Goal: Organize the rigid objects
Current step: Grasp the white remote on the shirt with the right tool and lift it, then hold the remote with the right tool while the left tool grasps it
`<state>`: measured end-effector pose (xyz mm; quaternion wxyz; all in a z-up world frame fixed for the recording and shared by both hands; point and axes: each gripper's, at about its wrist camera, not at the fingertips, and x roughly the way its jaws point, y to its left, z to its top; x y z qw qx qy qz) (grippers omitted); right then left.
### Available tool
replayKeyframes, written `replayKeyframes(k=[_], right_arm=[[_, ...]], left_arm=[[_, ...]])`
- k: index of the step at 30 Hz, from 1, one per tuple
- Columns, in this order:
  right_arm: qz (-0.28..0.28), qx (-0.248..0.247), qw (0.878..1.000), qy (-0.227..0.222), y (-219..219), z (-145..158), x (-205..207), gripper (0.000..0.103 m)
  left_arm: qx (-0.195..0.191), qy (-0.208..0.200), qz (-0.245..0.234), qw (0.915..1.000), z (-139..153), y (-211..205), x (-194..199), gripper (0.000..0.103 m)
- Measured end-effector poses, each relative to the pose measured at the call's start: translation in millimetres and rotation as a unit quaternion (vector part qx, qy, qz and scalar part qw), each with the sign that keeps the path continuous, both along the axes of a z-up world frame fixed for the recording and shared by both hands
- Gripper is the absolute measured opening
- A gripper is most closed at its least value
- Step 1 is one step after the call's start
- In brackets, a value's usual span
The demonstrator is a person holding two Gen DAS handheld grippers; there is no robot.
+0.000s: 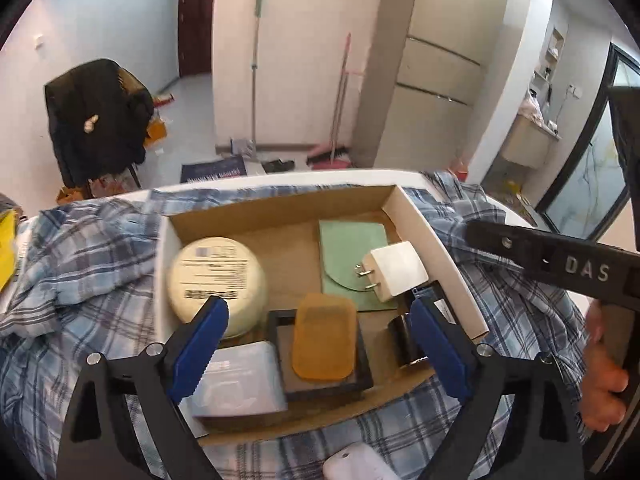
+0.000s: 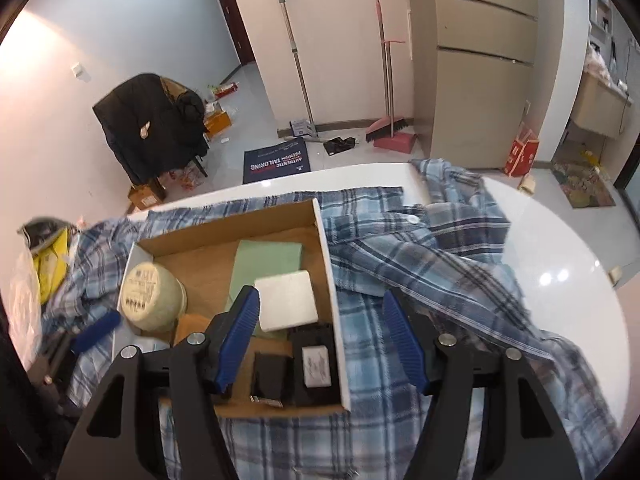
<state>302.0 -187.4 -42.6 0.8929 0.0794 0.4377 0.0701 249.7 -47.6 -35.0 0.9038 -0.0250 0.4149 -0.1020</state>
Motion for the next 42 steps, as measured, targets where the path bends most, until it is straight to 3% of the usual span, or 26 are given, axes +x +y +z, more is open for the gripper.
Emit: replayKeyframes(k=[3,6,10,12,18,20,25,29,34,42], right_arm=[[-0.005,-0.022,1.000,-0.008,-4.3,6.7,-19.3,0.066],[0.002,-0.031,0.999,-0.015,-2.0,8.3,-44.5,0.068],[0.025,-0.043,0.999,-0.019,10.5,6.5,-83.8,0.069],[0.040,-0.052,0.997,-0.029,18.7,5.0,-106.8,0.070],[0.090,-0.083,0.992,-0.041,47.5,-18.6,-157.8,0.068],[0.108,-0.080,0.991,-0.029,55.4,-30.0,-164.0,0.056],[0.139,-0.060,0.988,0.014,67.0,-55.7,-168.3,0.053],[0.161,-0.075,0.984,0.009,81.9,-63.6,-177.4,0.051],[0.193,-0.088,0.977,0.030,101.9,-80.4,-178.8,0.038],[0.195,-0.116,0.974,0.021,106.8,-86.3,-182.3,0.037]], left_arm=[[0.034,-0.009,0.007,0.9994,10.2,6.9,-16.2,0.094],[0.043,-0.034,0.012,0.9984,25.3,15.3,-45.4,0.094],[0.020,-0.094,0.064,0.9933,52.8,39.1,-98.5,0.094],[-0.008,-0.116,0.062,0.9912,60.6,47.2,-120.6,0.095],[-0.010,-0.105,0.054,0.9929,49.9,42.8,-143.0,0.100],[0.000,-0.101,0.046,0.9938,41.6,37.4,-146.7,0.100],[0.022,-0.089,0.051,0.9945,26.1,34.3,-152.2,0.100],[0.022,-0.067,0.066,0.9953,10.9,40.8,-146.5,0.100],[0.018,-0.031,0.063,0.9974,-6.0,43.8,-138.7,0.100],[0.025,-0.023,0.072,0.9969,-11.1,46.1,-136.1,0.100]])
